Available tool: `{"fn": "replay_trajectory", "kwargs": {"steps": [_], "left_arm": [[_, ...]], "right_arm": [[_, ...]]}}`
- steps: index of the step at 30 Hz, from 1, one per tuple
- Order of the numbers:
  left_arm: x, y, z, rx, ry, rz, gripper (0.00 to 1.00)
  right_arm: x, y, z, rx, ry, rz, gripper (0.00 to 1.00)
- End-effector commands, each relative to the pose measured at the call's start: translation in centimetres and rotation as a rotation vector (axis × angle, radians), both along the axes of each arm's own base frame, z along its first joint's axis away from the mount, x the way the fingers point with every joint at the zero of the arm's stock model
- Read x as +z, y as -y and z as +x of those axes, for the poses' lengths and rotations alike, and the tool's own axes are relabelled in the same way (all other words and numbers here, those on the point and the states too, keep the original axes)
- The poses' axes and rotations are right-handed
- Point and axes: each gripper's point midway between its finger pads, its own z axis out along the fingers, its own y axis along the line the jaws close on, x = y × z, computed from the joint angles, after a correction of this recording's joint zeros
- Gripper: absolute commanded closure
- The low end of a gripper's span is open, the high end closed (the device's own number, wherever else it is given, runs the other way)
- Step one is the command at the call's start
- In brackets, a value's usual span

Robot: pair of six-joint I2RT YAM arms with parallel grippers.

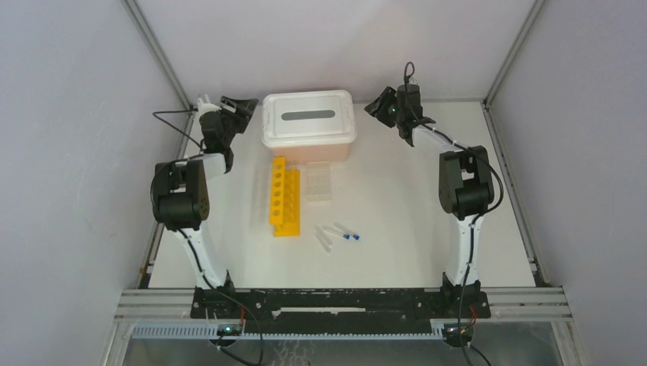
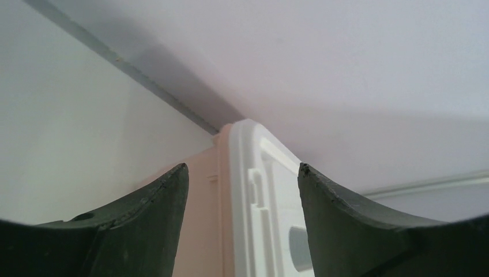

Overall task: Organize the chemistry lab equipment
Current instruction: Close the lid of the storage box.

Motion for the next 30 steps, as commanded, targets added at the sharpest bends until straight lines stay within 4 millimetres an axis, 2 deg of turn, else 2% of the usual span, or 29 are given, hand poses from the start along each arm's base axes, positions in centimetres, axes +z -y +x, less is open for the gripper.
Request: {"fn": "replay_trajectory", "kwargs": {"steps": [1, 3, 9, 19, 30], "left_arm": [[4.0, 2.1, -0.9, -0.144, 0.151, 0.009, 0.27], [4.0, 2.8, -0.7, -0.183, 0.151, 0.008, 0.28], [2.0, 4.0, -0.2, -0.261, 0.092, 0.012, 0.29], [-0.3, 5.4, -0.1, -0.308, 0.027, 0.054, 0.31], [-5.2, 4.7, -0.7, -0.228, -0.153, 0.079, 0.48]], "right_arm": [[7.5, -1.9, -0.3, 0.064, 0.169, 0.067, 0.43], [7.7, -2.6, -0.4, 0.083, 0.173, 0.071, 0.43], [7.6, -4.2, -0.4, 0.126, 0.165, 0.078, 0.43], [7.0, -6.5, -0.6, 0.201, 0.148, 0.075, 0.4], [4.6, -7.7, -0.8, 0.225, 0.09, 0.067, 0.4]]}}
